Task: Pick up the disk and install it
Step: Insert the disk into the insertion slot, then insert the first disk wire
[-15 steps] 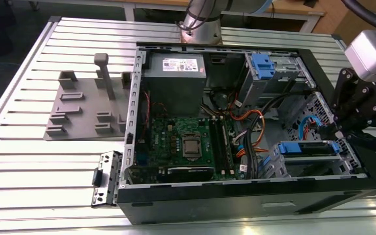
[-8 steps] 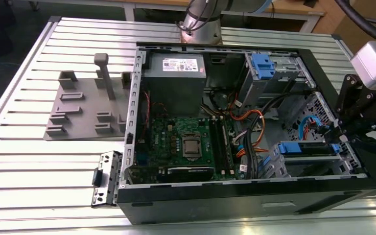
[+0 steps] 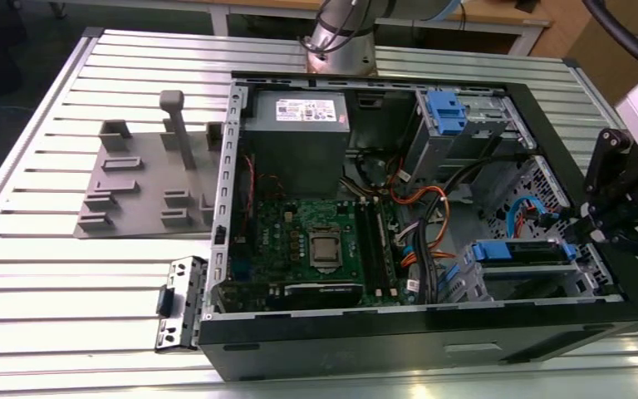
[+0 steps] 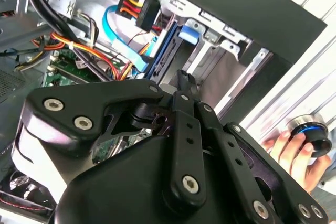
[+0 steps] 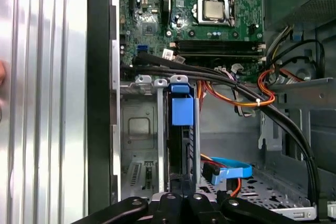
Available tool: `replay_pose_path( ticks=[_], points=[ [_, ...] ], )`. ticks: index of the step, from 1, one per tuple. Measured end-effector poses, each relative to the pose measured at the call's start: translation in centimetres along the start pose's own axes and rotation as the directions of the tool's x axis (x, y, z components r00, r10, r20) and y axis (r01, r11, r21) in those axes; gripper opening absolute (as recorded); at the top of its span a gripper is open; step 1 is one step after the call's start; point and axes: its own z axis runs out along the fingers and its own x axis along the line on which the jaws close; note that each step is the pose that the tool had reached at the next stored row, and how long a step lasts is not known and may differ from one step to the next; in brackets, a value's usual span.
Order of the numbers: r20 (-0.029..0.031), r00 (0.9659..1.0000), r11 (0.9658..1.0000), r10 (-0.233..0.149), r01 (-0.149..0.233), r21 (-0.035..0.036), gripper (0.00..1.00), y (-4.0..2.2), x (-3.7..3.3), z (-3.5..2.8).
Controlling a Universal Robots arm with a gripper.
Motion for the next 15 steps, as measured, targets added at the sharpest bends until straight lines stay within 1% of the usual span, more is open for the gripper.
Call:
replay_pose_path(
  ticks=[12, 13, 14, 15],
  points=[
    [0.0001, 1.0000, 1.0000, 0.000, 0.000, 0.0000, 0.10, -0.08, 0.00, 0.01],
    [0.0001, 1.0000, 1.0000, 0.000, 0.000, 0.0000, 0.11, -0.08, 0.00, 0.00],
    [0.0002, 1.0000, 1.0000, 0.000, 0.000, 0.0000, 0.17, -0.08, 0.00, 0.01],
    [0.0001, 1.0000, 1.0000, 0.000, 0.000, 0.0000, 0.17, -0.08, 0.00, 0.00]
  ],
)
